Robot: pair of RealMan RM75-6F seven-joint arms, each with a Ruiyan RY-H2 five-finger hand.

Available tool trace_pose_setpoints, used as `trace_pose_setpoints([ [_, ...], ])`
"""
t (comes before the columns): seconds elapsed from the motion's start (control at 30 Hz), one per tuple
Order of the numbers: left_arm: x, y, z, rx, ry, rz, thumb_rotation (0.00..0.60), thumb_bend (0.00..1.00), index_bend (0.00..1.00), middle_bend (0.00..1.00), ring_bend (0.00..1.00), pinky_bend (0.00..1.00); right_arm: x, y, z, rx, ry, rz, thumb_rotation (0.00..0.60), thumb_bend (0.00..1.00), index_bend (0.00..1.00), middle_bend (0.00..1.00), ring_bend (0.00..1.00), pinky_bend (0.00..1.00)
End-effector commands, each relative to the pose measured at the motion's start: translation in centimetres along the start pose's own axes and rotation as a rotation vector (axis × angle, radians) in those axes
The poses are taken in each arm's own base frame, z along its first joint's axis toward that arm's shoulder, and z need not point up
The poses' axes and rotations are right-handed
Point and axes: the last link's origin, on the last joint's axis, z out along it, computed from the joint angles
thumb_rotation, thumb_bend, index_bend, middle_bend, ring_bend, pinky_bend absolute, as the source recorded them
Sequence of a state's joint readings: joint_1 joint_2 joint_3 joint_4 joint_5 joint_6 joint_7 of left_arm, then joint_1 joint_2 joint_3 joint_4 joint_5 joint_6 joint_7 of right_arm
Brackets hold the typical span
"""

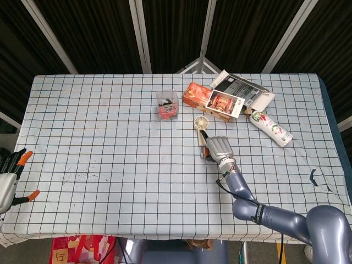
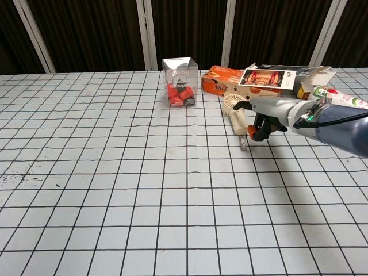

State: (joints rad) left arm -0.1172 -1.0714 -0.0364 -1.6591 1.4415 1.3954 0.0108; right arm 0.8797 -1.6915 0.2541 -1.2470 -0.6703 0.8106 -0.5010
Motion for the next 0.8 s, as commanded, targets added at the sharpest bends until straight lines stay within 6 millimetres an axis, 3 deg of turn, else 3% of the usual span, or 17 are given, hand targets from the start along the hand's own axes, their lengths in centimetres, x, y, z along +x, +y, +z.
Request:
trace_pose_setpoints([
  [0.03, 0.0, 0.1, 0.0, -0.003, -0.001, 0.001, 0.600, 0.05, 0.00, 0.00, 0.00, 0.00, -0.1, 0.1, 0.0, -0.006, -0.001, 0.002, 0.600, 0.70, 0.00, 0.82, 0.92, 0.86],
  [0.8, 0.0, 0.1, 0.0, -0.005, -0.005, -0.003, 0.600, 0.05, 0.00, 0.00, 0.00, 0.00, -1.7, 0.5, -0.1, -0.035, -0.051, -0.009, 0.600, 0.70, 0.00, 0.82, 0.92, 0.86],
])
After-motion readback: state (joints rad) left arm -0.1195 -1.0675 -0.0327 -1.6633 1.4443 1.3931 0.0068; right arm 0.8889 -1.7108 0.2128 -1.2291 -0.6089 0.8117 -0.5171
